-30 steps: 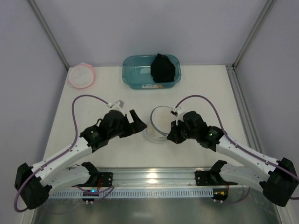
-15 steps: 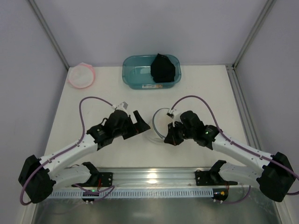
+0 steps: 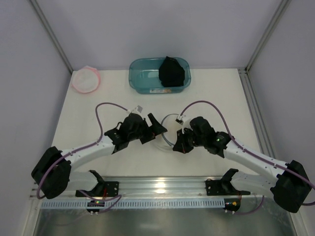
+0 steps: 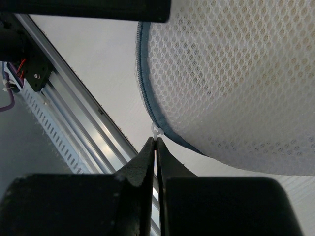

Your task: Unzip the laundry bag and remove the bra

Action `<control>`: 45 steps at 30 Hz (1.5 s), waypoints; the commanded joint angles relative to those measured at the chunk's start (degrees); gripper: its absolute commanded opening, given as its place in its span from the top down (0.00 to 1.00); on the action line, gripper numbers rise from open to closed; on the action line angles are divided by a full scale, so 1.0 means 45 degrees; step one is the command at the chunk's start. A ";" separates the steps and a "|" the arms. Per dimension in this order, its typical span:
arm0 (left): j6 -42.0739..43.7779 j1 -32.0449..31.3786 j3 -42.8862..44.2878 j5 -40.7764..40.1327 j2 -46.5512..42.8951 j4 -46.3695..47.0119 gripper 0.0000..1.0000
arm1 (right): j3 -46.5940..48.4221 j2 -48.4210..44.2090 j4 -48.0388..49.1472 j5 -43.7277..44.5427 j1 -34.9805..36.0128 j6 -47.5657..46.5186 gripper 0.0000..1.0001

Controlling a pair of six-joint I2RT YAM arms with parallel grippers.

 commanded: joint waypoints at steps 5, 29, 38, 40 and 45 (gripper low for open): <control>-0.0989 -0.0537 -0.0210 0.0584 0.1691 0.3901 0.43 | 0.0109 -0.0132 0.0318 -0.0168 0.0067 -0.0162 0.96; -0.0716 -0.0557 -0.0796 -0.0374 0.0150 0.2320 1.00 | 0.0968 0.0121 -0.2768 0.5454 0.0067 0.0814 0.96; -0.0774 -0.0557 -0.1226 -0.0432 -0.0260 0.2379 0.46 | 0.1242 0.0923 -0.3217 0.7485 0.0067 0.1225 0.96; -0.0755 -0.0557 -0.1284 -0.0491 -0.0435 0.2262 0.14 | 0.1397 0.1039 -0.3353 0.7974 0.0087 0.1283 0.96; -0.0579 -0.0655 -0.1206 -0.1113 -0.1392 0.1268 0.01 | 0.1691 0.1333 -0.3725 0.9321 0.0087 0.1401 0.96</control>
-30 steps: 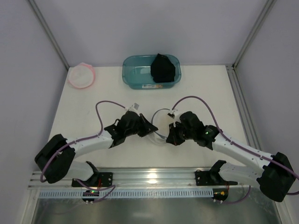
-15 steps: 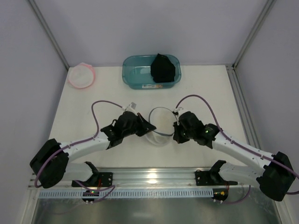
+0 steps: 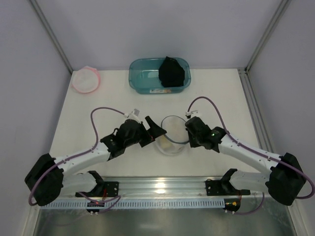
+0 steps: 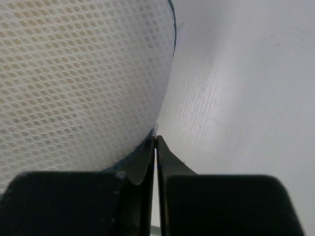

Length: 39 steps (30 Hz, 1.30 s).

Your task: Unzip the laundry bag and remove the bra

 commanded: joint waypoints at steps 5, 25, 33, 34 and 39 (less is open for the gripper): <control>0.0232 -0.0101 -0.0289 -0.1542 -0.2166 -0.1425 0.00 | 0.0998 0.0392 -0.1045 0.3084 0.0009 0.0600 0.75; 0.0505 -0.0082 -0.0505 -0.3867 -0.7402 -0.6308 0.01 | 0.3477 -0.1353 -0.0501 -0.1153 0.2215 -0.1527 0.01; 0.0252 -0.0082 -0.0875 -0.3750 -0.8183 -0.6621 0.01 | 0.5370 0.2066 -0.0012 -0.0471 0.2353 -0.1879 0.09; 0.0251 -0.0082 -0.0876 -0.3750 -0.8281 -0.6660 0.01 | 0.5509 0.2072 -0.0032 -0.0333 0.2333 -0.1840 0.11; 0.0134 -0.0082 -0.1149 -0.3789 -0.8769 -0.6719 0.01 | 0.6154 0.3300 0.0026 -0.0096 0.2333 -0.1664 0.23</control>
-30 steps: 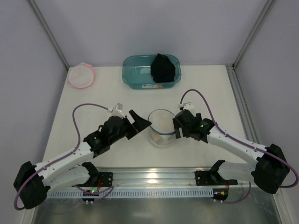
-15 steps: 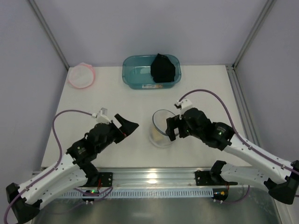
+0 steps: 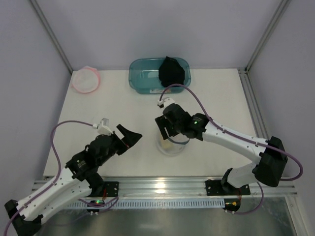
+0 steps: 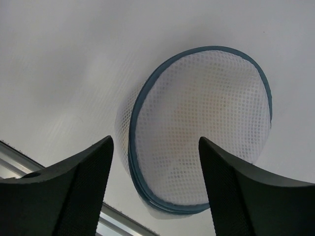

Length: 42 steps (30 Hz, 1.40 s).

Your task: Unzip the laundry bag and remove the bra

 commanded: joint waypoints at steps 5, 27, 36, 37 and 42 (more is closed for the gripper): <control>-0.0099 -0.0038 -0.0339 -0.0336 -0.0475 -0.0045 0.00 | 0.1041 0.0740 0.0377 0.0081 0.0055 -0.0022 0.51; -0.0158 -0.0038 -0.0379 -0.0199 -0.0006 0.0483 0.01 | 0.0105 0.0878 0.0787 -0.0583 0.0075 0.0505 0.80; -0.0197 -0.0038 -0.0437 -0.0102 0.0170 0.0677 0.00 | -0.0149 0.0741 0.0729 -0.0466 0.0055 0.0642 0.96; -0.0216 -0.0038 -0.0476 -0.0121 0.0170 0.0717 0.01 | -0.0149 0.0605 0.0748 -0.0427 0.0055 0.0622 0.96; -0.0217 -0.0038 -0.0496 -0.0101 0.0326 0.0853 0.01 | -0.0208 0.0253 0.0651 -0.0076 0.0075 0.0622 0.96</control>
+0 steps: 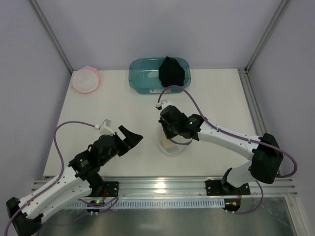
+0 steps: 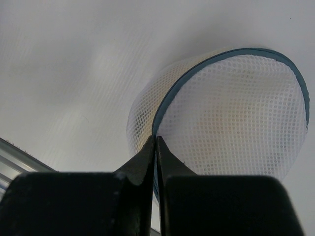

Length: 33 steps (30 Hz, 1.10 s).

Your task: Unzip the laundry bag and remove the bra

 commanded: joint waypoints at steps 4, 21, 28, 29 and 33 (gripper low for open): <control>-0.0066 -0.0038 -0.0063 0.0030 0.0292 0.0995 0.01 | -0.0087 -0.1167 0.0067 0.0916 0.0070 0.0312 0.96; 0.1984 -0.0057 0.3039 0.2334 0.6636 0.4961 0.02 | -0.3133 -0.6480 0.0400 0.3749 0.0089 0.2499 0.96; 0.2980 -0.0096 0.5772 0.3410 1.0640 0.4173 0.21 | -0.4051 -0.7495 0.0146 0.4022 0.0070 0.3182 0.96; 0.3368 -0.0116 0.6646 0.3371 1.1476 0.3600 0.23 | -0.4168 -0.7767 0.0087 0.4062 0.0089 0.3222 0.96; 0.3800 -0.0311 0.7435 0.3254 1.2440 0.2540 0.36 | -0.4442 -0.8218 -0.0088 0.4238 0.0070 0.3379 0.96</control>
